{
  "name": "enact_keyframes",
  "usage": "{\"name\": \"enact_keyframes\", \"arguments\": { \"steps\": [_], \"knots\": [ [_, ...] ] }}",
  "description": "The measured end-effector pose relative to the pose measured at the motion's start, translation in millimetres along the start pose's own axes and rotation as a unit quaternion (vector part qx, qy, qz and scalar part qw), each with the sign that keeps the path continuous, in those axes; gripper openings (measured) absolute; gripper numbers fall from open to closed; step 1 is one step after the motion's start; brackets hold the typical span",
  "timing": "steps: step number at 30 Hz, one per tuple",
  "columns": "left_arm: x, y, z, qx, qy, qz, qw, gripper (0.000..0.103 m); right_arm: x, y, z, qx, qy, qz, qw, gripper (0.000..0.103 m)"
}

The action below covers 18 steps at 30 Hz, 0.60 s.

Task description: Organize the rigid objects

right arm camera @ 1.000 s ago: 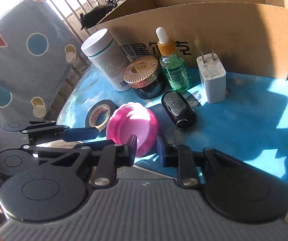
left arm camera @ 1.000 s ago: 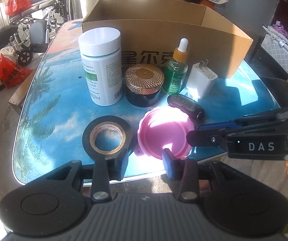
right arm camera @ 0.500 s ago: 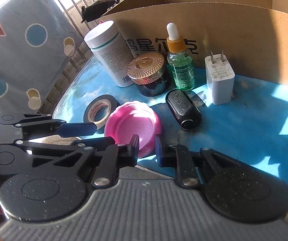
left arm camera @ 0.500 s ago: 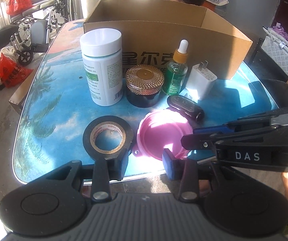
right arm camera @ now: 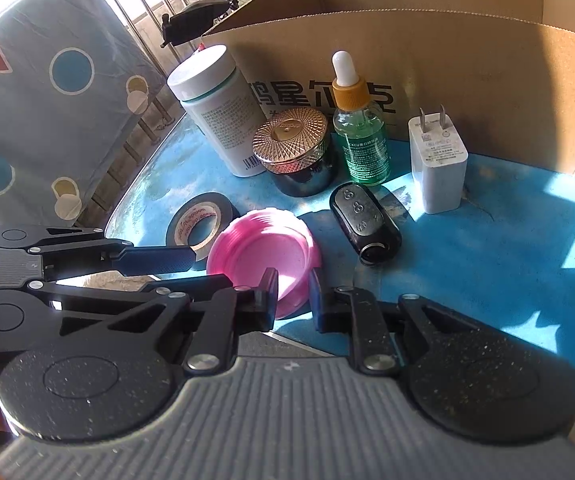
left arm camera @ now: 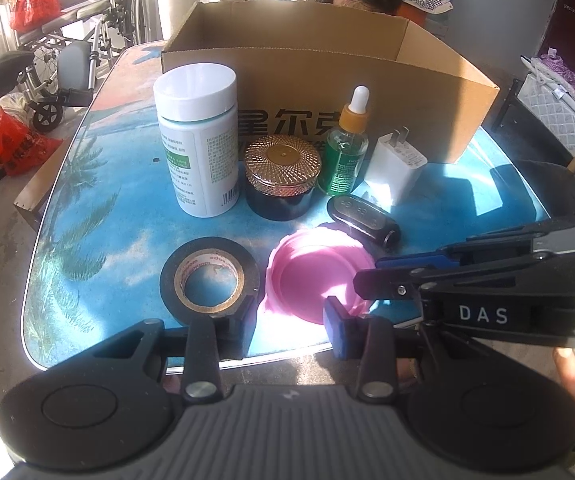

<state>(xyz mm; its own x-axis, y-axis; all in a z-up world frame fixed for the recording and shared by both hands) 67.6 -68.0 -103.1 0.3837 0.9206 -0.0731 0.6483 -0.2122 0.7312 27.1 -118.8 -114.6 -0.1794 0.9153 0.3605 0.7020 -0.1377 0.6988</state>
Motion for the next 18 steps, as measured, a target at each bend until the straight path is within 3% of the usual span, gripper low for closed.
{"name": "enact_keyframes", "arguments": {
  "steps": [18],
  "knots": [
    [-3.0, 2.2, -2.0, -0.001, 0.0, 0.007, 1.0, 0.038, -3.9, 0.2, -2.6, -0.003, 0.0, 0.008, 1.0, 0.016]
  ]
}}
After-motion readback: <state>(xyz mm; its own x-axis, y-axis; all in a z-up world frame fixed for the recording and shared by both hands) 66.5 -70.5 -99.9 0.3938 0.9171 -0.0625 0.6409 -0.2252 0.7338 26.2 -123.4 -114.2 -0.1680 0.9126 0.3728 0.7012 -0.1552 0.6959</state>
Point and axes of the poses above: each gripper's, at about its wrist camera, not at the fingertips, and z roughly the way its jaws point, x to its left, y to its top, the point moved 10 cm from there along z, roughly the way its jaws point, and after that the axes turned 13 degrees about -x, right-handed, at the moved point
